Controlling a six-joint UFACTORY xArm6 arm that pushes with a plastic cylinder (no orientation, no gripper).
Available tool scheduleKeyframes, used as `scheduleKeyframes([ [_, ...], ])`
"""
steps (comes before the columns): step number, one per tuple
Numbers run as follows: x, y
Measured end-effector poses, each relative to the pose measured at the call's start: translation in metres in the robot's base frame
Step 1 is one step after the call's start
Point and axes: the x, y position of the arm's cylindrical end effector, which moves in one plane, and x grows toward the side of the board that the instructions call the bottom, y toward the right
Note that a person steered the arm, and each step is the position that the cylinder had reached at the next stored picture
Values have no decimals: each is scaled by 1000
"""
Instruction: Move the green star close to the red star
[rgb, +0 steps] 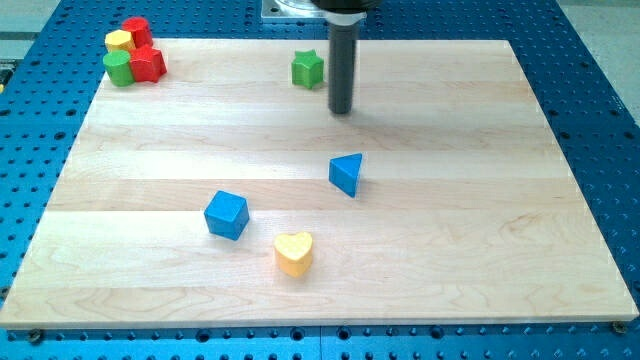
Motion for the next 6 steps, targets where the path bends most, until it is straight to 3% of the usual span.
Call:
scheduleKeyframes([
  [1, -44, -20],
  [3, -70, -51],
  [4, -73, -135],
  [6, -72, -216],
])
